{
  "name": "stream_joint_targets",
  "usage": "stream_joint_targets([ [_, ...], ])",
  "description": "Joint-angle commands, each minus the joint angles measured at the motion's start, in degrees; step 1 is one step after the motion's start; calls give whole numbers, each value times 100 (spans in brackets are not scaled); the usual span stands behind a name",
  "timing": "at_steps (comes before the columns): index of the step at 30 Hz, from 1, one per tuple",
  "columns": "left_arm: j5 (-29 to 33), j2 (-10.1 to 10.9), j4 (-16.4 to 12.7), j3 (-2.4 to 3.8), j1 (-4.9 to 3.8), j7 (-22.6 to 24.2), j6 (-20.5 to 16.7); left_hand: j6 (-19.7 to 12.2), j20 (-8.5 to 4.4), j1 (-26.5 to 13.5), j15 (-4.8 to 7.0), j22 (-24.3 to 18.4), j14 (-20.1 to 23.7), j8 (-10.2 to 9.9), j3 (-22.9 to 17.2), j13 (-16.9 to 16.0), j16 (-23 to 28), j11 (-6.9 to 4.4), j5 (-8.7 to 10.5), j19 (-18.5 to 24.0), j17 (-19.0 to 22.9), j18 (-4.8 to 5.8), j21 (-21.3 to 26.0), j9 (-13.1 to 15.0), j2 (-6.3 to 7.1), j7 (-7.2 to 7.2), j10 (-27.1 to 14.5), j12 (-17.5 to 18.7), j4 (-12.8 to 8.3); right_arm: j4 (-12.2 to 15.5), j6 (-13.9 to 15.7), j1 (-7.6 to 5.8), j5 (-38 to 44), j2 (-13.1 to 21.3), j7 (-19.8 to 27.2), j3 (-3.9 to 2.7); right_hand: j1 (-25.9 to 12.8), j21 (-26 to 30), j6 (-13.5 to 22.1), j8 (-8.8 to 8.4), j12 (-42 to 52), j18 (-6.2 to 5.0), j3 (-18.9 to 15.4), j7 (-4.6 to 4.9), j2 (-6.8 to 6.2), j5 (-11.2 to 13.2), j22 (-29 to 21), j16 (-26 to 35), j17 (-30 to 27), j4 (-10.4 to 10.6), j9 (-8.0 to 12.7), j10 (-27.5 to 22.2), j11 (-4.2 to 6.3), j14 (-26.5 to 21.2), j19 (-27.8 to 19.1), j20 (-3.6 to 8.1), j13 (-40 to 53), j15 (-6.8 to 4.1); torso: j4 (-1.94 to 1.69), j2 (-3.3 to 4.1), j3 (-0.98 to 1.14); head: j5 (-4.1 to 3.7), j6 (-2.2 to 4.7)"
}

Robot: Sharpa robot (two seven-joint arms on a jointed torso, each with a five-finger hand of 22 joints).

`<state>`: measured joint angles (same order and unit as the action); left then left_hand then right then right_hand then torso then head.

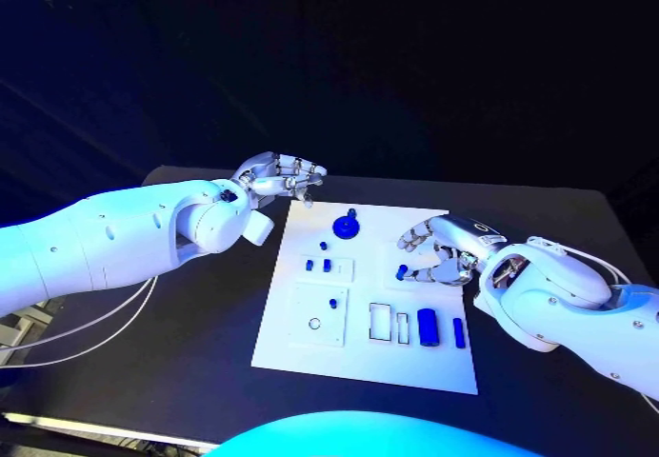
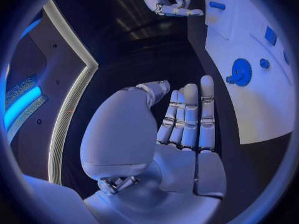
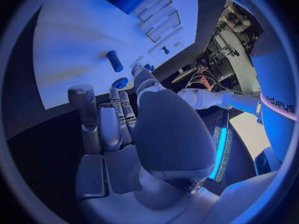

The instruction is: Assemble the parts on the task board

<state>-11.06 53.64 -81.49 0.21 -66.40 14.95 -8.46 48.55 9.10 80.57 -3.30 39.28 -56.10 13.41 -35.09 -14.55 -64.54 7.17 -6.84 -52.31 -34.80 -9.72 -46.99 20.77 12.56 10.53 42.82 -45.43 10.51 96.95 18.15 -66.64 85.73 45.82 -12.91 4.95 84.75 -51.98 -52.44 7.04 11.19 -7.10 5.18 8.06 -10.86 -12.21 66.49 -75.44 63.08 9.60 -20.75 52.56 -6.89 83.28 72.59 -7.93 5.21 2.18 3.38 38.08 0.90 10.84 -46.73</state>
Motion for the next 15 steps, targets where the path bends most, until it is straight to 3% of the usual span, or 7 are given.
stream_joint_targets([
  [1, 19, -3, -17, 1, 2, 67, 83, -10, -14, -8, -22, -5, 7, 36, 24, 8, -20, 24, -17, -36, -6, -81, 37, -9, -36, 28, -16, 38, -21, -112, -545, -19, -68, -42, 275, 1, 423, 127, 57, -58, 238, -62, -442, -15, 1, -26, -50, 1, -92, 552, 0, -195, -25, -47, -42, 0, -43, 5, -6, 12, 13, -57, 41],
  [4, 19, -1, -13, 0, 3, 67, 82, -10, -14, -8, -22, -5, 7, 36, 24, 8, -20, 24, -17, -36, -6, -81, 37, -9, -36, 28, -16, 38, -21, -222, -568, -22, 86, -107, 252, 8, 562, 171, 76, -77, 318, -68, -488, -11, -1, -26, -67, -16, -103, 695, -4, -254, -27, -47, -44, -1, -58, 5, -10, 14, 20, -67, 42],
  [15, 20, 19, -16, -2, 6, 62, 77, -10, -14, -8, -22, -5, 7, 36, 24, 8, -20, 24, -17, -36, -6, -81, 37, -9, -36, 28, -16, 38, -21, -483, -582, 0, 383, -288, 126, 46, 768, -21, -47, -43, 562, -35, -293, 27, 155, -5, 63, -135, 22, 690, -30, -174, 19, 39, 111, 33, -64, -35, -18, 11, 0, -117, 31],
])
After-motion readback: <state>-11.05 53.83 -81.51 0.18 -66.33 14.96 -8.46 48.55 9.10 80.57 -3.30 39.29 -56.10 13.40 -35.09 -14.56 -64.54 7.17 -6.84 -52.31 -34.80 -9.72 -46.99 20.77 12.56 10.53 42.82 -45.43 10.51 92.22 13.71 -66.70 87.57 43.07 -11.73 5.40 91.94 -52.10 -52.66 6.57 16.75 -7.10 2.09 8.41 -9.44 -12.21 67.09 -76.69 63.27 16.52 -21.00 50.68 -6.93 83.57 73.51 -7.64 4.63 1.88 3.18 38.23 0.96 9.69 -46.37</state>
